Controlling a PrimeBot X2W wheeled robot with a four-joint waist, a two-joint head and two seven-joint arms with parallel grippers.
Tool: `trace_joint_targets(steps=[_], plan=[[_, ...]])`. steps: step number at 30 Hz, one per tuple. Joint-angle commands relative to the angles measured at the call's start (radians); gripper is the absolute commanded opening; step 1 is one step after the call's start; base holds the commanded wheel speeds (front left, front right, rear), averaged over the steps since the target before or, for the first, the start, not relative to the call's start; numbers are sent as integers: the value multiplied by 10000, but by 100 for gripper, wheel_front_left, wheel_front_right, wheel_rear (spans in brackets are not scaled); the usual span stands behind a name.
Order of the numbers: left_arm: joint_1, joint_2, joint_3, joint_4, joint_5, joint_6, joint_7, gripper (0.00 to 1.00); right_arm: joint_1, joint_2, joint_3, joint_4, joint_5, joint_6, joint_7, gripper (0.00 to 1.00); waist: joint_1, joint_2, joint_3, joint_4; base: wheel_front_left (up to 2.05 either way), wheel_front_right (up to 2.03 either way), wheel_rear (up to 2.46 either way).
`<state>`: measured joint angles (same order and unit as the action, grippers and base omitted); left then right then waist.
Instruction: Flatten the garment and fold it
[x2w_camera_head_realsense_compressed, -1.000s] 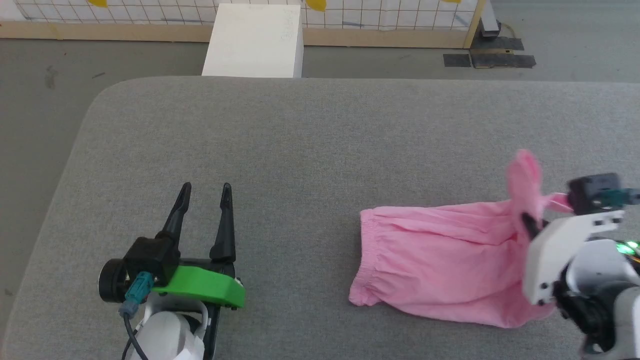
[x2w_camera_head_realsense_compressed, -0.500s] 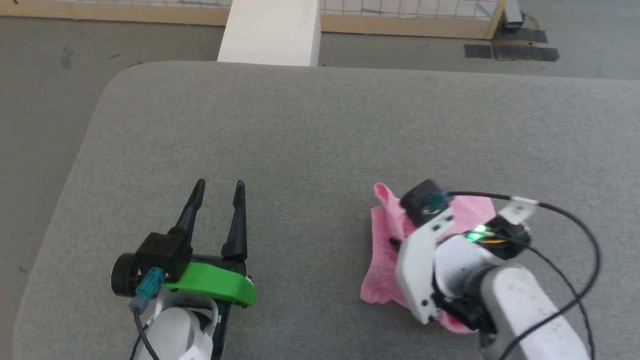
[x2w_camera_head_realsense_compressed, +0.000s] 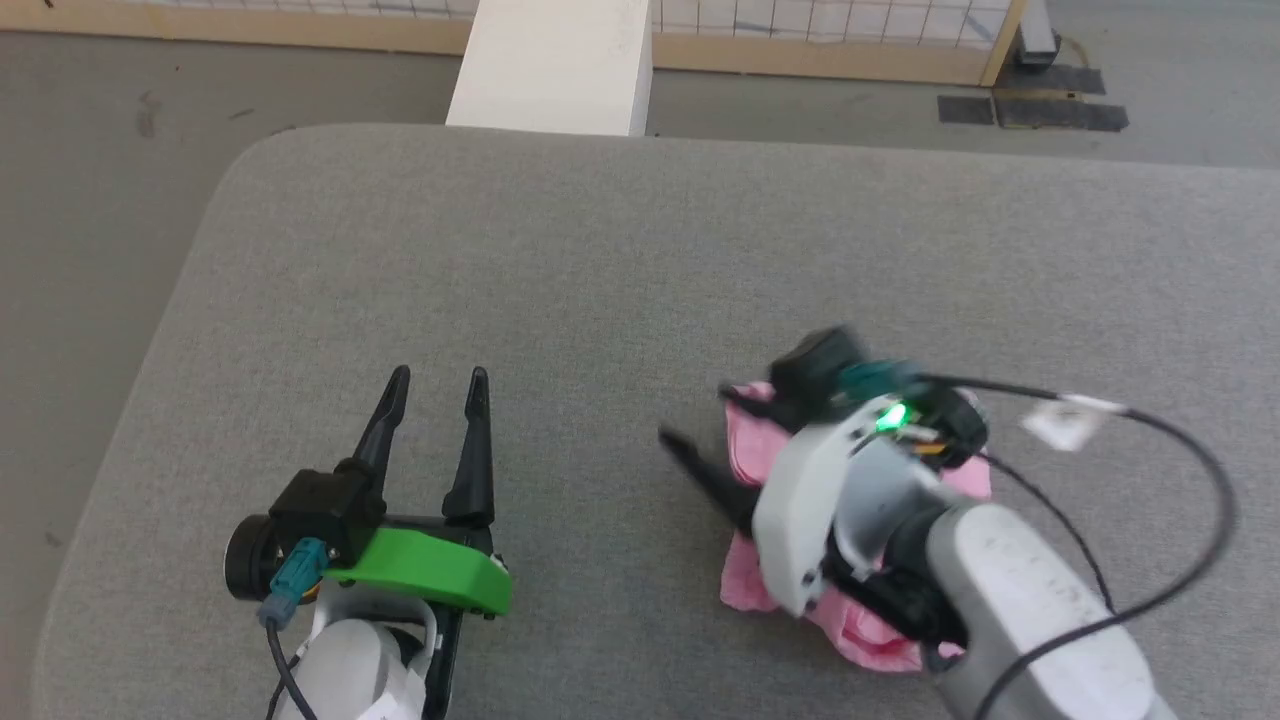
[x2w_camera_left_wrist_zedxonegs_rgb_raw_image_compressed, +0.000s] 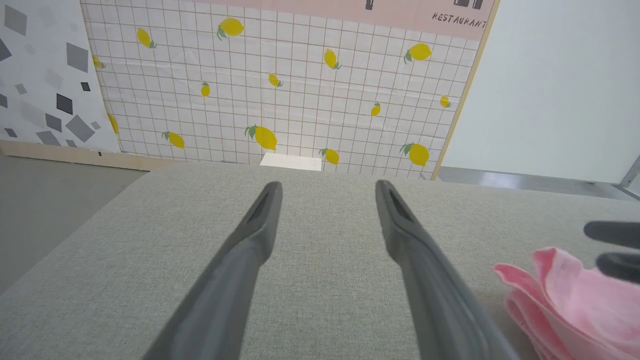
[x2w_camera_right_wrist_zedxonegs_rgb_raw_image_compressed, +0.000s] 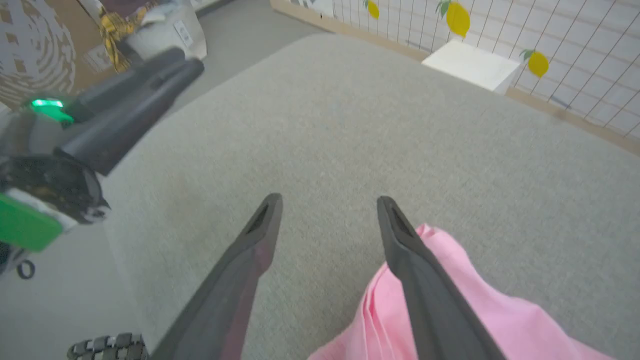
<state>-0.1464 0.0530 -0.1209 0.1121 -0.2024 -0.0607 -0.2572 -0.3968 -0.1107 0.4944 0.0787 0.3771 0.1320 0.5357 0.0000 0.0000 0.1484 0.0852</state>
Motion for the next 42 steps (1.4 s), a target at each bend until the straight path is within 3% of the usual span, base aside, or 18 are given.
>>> trace_joint_targets(steps=[1, 9, 13, 16, 19, 22, 34, 35, 36, 38, 42], plan=[[64, -27, 25, 7, 22, -2, -45, 100, -140, 39, -269, -259, 190, -13, -587, 100, 0, 0, -148, -118, 0, 0, 0], [381, -28, 189, -34, 78, -55, -45, 100, 1268, 465, -3482, -1297, 508, -13, -3288, 100, 0, 0, -515, -411, 0, 0, 0], [498, -28, 263, -96, 87, -76, -45, 100, 2374, 589, -5165, -1245, 1076, -13, -3515, 100, 0, 0, -585, -517, 0, 0, 0], [549, -28, 290, -111, 98, -101, -45, 100, 3005, 599, -6014, -713, 2320, -13, -3530, 100, 0, 0, -612, -561, 0, 0, 0], [593, -28, 333, -145, 111, -111, -45, 100, 3341, 601, -6324, 77, 3152, -13, -3089, 100, 0, 0, -605, -619, 0, 0, 0], [579, -28, 324, -155, 132, -122, -45, 100, 3344, 602, -6285, 642, 3159, -13, -2445, 100, 0, 0, -555, -624, 0, 0, 0], [215, -28, 47, -129, 34, -69, -45, 100, 1833, 604, -5771, 3459, 4102, -13, -16, 100, 0, 0, -187, -289, 0, 0, 0], [201, -28, 15, -125, 23, -55, -45, 100, 1700, 604, -5663, 3696, 4162, -13, 164, 91, 0, 0, -176, -254, 0, 0, 0], [193, -28, -2, -121, 12, -41, -45, 100, 1611, 604, -5562, 3842, 4158, -13, 300, 49, 0, 0, -168, -228, 0, 0, 0], [177, -28, -13, -119, -9, -17, -45, 100, 1441, 604, -5374, 3997, 3981, -13, 448, 0, 0, 0, -147, -191, 0, 0, 0], [153, -28, 3, -124, -20, 20, -45, 100, 1170, 604, -5096, 3714, 3513, -13, 362, 0, 0, 0, -113, -194, 0, 0, 0]])
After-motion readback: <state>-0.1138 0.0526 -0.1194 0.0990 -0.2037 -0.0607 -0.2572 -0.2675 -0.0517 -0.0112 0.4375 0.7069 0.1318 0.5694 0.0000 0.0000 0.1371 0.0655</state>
